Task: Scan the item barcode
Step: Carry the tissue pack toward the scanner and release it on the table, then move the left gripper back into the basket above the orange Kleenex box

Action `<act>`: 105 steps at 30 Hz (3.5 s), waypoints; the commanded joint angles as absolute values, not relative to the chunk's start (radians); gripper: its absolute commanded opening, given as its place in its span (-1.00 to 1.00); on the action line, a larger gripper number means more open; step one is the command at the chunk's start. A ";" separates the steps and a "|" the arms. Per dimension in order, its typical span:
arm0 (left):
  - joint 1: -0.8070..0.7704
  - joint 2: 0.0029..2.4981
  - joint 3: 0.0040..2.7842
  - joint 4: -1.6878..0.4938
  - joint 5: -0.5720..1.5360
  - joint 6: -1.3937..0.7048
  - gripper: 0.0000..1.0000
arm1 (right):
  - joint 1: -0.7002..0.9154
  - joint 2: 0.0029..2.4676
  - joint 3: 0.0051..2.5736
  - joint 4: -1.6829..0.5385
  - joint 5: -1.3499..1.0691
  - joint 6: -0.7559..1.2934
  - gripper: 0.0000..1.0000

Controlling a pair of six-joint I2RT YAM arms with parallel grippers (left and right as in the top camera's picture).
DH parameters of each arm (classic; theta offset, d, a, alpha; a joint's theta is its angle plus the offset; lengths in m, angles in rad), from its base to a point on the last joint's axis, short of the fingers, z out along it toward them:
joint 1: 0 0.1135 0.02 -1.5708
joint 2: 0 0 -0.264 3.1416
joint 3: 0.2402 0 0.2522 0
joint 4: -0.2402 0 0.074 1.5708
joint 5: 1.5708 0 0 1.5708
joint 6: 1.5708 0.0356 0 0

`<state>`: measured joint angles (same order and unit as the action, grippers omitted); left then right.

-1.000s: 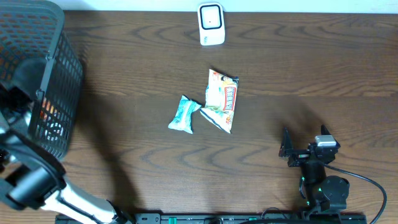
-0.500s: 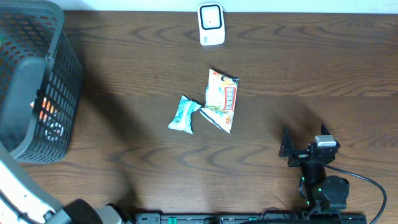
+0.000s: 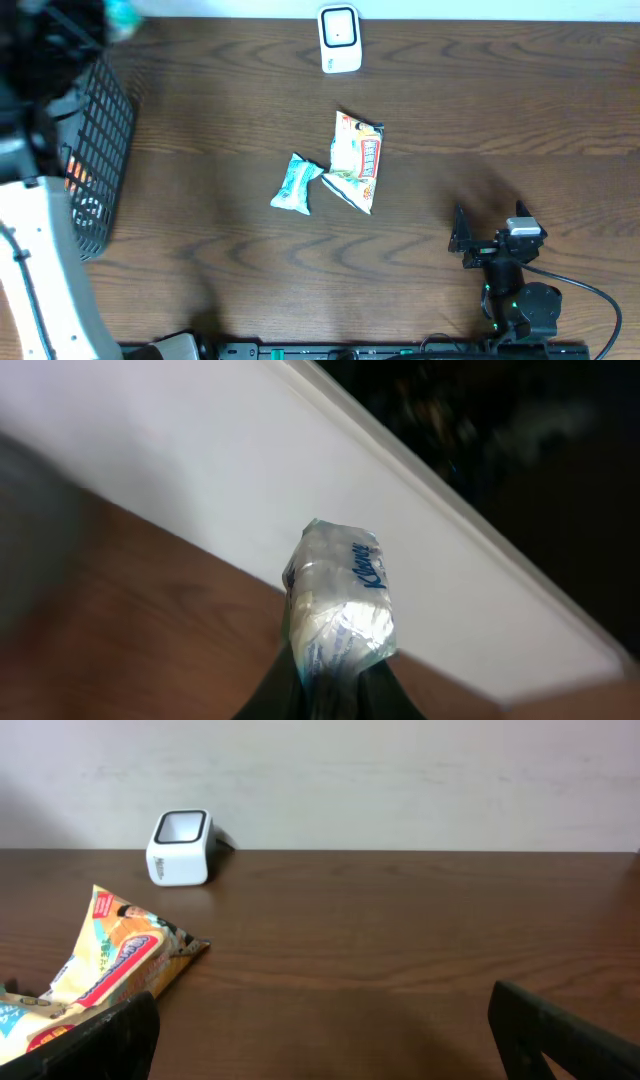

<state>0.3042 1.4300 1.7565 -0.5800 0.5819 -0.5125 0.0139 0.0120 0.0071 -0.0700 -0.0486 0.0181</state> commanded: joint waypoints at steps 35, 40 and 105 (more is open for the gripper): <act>-0.282 2.152 1.720 -0.733 0.411 -0.353 -0.85 | 0.006 0.006 0.006 -0.075 -0.044 0.029 0.99; -0.280 2.165 1.721 -0.740 0.410 -0.353 -0.25 | 0.006 0.006 0.006 -0.075 -0.044 0.029 0.99; 0.722 1.797 1.718 -0.852 0.162 -0.209 1.00 | 0.006 0.006 0.006 -0.075 -0.044 0.029 0.98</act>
<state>0.7189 1.7874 1.7260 -0.8497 0.1726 -0.2565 0.0139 0.0120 0.0071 -0.0700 -0.0483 0.0181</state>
